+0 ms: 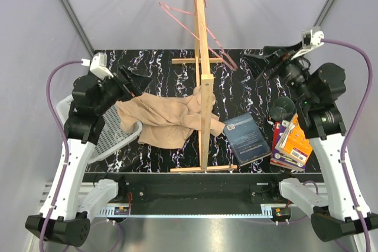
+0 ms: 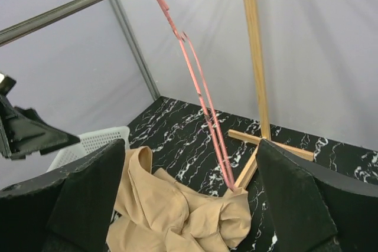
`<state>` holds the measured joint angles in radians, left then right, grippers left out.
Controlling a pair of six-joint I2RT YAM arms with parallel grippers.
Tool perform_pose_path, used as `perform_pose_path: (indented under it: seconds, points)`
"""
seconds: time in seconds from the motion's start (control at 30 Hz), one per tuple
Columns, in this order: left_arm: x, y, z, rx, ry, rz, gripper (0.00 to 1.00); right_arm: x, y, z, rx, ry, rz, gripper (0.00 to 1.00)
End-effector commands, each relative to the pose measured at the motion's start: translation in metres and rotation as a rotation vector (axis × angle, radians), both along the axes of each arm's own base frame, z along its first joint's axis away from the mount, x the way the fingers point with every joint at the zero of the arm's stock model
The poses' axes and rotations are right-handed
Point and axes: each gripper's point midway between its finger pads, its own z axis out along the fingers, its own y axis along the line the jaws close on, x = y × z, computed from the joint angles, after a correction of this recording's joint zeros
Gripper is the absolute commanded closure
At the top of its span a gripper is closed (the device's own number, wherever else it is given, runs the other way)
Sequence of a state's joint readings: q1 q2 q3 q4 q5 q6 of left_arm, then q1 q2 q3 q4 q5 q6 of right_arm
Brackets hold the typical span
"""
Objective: Remove the t-shirt from the hanger
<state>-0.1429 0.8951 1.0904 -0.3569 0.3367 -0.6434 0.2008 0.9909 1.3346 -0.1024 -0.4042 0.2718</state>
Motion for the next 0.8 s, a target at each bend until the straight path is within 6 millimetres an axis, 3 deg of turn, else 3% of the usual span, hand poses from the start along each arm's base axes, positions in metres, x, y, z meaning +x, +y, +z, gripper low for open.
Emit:
perform_pose_path:
  seconds: [0.0,0.1,0.13,0.17,0.2,0.23,0.3,0.33,0.37,0.43,0.6,0.77]
  points:
    - [-0.018,-0.006,-0.024,0.006,0.062,-0.055,0.01,-0.008,-0.025,-0.009,0.094,0.048,-0.133,0.0]
    - [-0.026,-0.016,-0.048,0.047,0.105,-0.071,0.01,-0.007,-0.037,-0.047,0.143,0.179,-0.21,0.0]
    - [-0.021,-0.011,-0.059,0.085,0.122,-0.014,0.01,-0.012,-0.039,-0.058,0.169,0.225,-0.222,0.0]
    - [-0.019,-0.014,-0.071,0.12,0.152,-0.003,0.01,-0.009,-0.04,-0.083,0.172,0.291,-0.238,0.0]
    - [-0.025,-0.026,-0.083,0.167,0.178,-0.029,0.01,-0.014,-0.042,-0.092,0.189,0.309,-0.247,0.0]
    - [-0.018,-0.02,-0.093,0.216,0.203,0.037,0.01,-0.013,-0.039,-0.121,0.201,0.382,-0.243,0.0]
    - [-0.016,-0.034,-0.122,0.299,0.277,0.051,0.01,-0.021,-0.033,-0.139,0.217,0.425,-0.207,0.0]
    - [-0.01,-0.03,-0.133,0.337,0.296,0.108,0.01,-0.021,-0.03,-0.162,0.209,0.477,-0.198,0.0]
    - [-0.005,-0.034,-0.154,0.372,0.35,0.119,0.01,-0.022,-0.028,-0.171,0.205,0.499,-0.186,0.0]
    - [-0.002,-0.04,-0.174,0.367,0.415,0.166,0.01,-0.027,-0.019,-0.193,0.187,0.552,-0.138,0.0]
    - [0.013,-0.071,-0.217,0.367,0.514,0.205,0.01,-0.038,-0.012,-0.219,0.212,0.639,-0.099,0.0]
    - [0.019,-0.078,-0.246,0.278,0.606,0.308,0.01,-0.038,-0.022,-0.238,0.294,0.707,-0.181,0.0]
